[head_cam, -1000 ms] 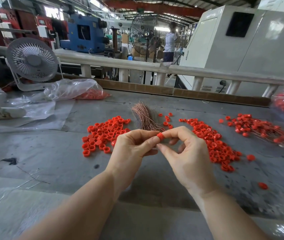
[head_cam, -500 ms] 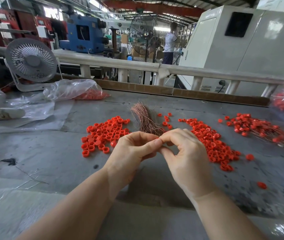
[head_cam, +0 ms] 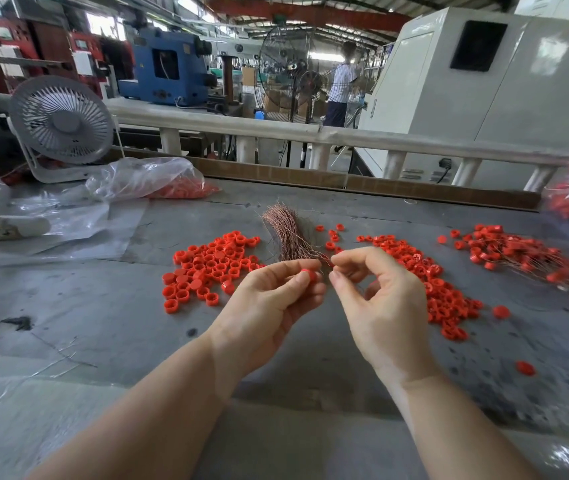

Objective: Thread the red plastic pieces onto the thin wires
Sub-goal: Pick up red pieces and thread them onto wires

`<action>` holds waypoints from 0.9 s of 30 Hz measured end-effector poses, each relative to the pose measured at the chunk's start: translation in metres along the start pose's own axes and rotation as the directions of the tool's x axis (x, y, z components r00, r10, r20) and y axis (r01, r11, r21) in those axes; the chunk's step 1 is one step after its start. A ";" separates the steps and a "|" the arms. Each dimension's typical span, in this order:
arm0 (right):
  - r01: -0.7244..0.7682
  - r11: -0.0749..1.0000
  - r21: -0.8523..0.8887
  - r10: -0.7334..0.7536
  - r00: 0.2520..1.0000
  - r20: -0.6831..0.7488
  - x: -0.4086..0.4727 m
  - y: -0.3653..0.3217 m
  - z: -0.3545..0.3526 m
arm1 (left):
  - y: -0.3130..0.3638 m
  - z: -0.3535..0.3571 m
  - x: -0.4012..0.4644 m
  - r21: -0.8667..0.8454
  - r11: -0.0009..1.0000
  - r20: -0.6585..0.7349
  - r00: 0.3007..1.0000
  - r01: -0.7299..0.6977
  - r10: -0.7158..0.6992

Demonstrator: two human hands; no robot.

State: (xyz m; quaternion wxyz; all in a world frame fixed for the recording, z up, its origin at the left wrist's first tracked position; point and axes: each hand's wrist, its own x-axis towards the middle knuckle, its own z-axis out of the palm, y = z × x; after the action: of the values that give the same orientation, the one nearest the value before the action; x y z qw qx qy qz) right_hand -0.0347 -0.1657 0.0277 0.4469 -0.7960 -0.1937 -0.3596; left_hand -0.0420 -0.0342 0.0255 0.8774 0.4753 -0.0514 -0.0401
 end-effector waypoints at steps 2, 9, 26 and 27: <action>0.012 1.000 -0.027 -0.012 1.000 0.018 -0.001 -0.001 0.000 | 0.000 0.001 -0.001 0.021 1.000 -0.008 1.000 -0.001 0.002; 0.026 0.999 -0.046 -0.025 0.999 0.025 0.000 -0.002 0.000 | 0.001 0.003 -0.002 0.114 0.993 -0.017 0.999 -0.030 0.032; -0.004 1.000 -0.004 0.004 0.999 0.047 -0.001 -0.003 -0.001 | 0.006 0.001 -0.005 0.159 0.985 -0.004 0.998 -0.068 0.069; -0.006 1.000 0.002 0.005 0.999 0.052 -0.001 -0.002 -0.001 | 0.005 0.001 -0.005 0.116 0.992 -0.007 0.999 -0.051 0.052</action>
State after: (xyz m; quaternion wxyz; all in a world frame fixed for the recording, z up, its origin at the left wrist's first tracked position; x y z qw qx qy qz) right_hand -0.0372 -0.1655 0.0291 0.4434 -0.8051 -0.2033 -0.3374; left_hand -0.0468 -0.0314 0.0303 0.8493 0.5242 -0.0616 -0.0120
